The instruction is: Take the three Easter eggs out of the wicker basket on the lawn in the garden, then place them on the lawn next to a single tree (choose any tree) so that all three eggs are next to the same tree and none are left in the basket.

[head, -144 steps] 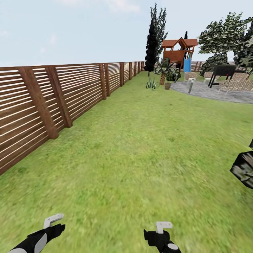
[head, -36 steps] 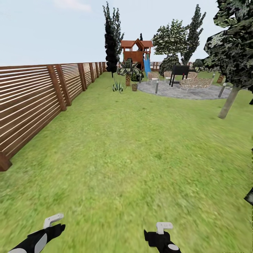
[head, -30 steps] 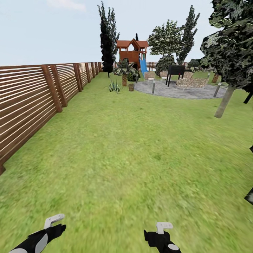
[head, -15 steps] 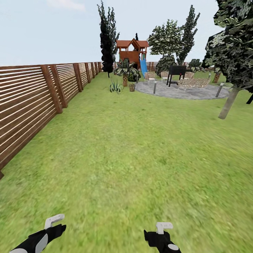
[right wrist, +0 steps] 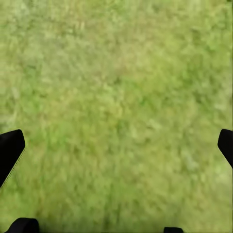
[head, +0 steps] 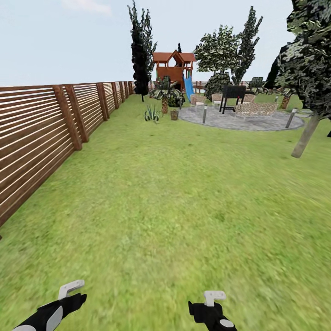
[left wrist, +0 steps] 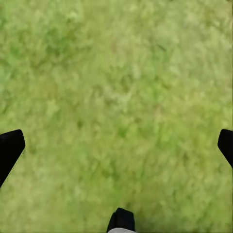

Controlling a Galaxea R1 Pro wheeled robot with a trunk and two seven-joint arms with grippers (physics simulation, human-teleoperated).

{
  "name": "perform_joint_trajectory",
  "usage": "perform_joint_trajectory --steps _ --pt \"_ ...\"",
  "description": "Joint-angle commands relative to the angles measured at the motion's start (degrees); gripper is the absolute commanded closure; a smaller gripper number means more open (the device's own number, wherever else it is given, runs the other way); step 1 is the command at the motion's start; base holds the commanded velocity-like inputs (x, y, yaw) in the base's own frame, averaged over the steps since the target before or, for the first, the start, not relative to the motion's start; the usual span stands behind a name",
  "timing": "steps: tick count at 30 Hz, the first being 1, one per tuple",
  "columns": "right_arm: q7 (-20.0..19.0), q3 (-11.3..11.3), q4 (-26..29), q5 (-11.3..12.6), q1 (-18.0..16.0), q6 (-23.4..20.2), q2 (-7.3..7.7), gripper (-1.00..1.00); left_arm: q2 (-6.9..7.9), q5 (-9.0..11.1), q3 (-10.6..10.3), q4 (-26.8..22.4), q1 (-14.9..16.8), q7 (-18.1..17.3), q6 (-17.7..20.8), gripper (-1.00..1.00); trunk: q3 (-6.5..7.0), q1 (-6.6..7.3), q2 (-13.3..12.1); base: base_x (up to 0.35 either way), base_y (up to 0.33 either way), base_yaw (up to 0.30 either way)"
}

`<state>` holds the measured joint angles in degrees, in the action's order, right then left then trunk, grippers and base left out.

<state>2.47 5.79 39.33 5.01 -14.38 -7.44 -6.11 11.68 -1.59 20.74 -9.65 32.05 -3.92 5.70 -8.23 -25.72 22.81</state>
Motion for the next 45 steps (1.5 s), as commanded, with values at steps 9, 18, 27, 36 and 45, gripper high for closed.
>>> perform_joint_trajectory --steps 9,18,27,36,45 --pt "0.26 0.24 0.13 0.48 -0.03 0.52 0.03 -1.0 -0.03 -0.17 0.44 -0.1 0.03 -0.3 0.37 -1.0 -0.12 -0.06 0.11 0.28 0.082 0.0" --pt "0.26 0.27 0.04 0.37 -0.04 1.35 0.03 -1.0 -0.05 -0.17 0.44 -0.1 0.03 -0.3 0.37 -1.0 -0.12 -0.06 0.11 0.281 0.006 0.0" --pt "0.26 0.27 -0.01 0.35 -0.04 1.38 -0.03 -1.0 -0.05 -0.17 0.44 -0.1 0.03 -0.3 0.37 -1.0 -0.12 -0.06 0.11 0.281 0.0 0.0" --pt "0.29 0.27 -0.04 0.43 -0.04 1.38 -0.05 -1.0 -0.05 -0.17 0.44 -0.1 0.03 -0.3 0.37 -1.0 -0.12 -0.06 0.11 0.281 0.0 0.0" --pt "0.26 0.2 -0.78 0.48 -0.04 1.38 -0.05 -1.0 -0.05 -0.17 0.44 -0.1 0.03 -0.3 0.37 -1.0 -0.12 -0.06 0.11 0.281 0.0 0.0"
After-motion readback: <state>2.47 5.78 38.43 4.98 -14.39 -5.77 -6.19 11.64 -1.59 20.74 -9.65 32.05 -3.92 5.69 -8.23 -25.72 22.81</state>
